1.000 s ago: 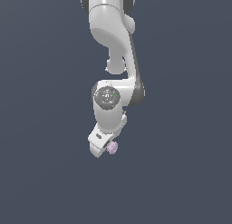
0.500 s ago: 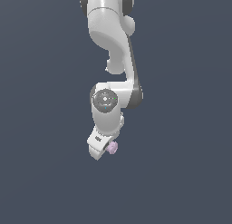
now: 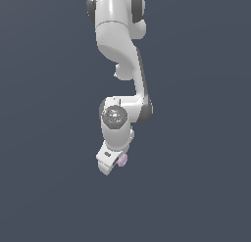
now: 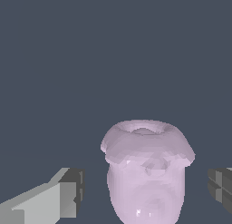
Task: Pick up the object and move it to a goal position.
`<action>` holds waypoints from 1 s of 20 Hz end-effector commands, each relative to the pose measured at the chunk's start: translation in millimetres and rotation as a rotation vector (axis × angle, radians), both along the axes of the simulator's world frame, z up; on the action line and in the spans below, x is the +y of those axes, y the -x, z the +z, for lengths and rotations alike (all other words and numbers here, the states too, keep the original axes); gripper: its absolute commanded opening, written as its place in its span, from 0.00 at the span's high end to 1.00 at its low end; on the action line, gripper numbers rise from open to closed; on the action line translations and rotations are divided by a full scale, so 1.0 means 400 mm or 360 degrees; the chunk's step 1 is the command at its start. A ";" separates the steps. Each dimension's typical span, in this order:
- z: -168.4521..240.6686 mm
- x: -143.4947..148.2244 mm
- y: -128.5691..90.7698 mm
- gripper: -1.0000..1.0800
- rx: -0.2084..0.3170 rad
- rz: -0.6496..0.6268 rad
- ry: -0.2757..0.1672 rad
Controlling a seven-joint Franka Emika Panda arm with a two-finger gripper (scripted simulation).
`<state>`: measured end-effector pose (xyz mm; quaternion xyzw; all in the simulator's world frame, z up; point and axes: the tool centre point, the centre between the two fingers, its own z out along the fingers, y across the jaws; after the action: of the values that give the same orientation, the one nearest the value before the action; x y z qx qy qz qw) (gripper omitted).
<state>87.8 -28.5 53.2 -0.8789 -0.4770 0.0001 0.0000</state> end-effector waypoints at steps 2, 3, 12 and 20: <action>-0.035 0.000 0.001 0.04 0.0000 0.0002 0.0000; -0.040 0.000 0.000 0.04 0.0000 0.0002 0.0000; -0.039 0.000 -0.003 1.00 0.0000 0.0002 0.0000; -0.038 -0.005 -0.002 1.00 0.0000 0.0002 0.0000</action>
<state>88.6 -29.0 37.4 -0.8784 -0.4778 0.0002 0.0001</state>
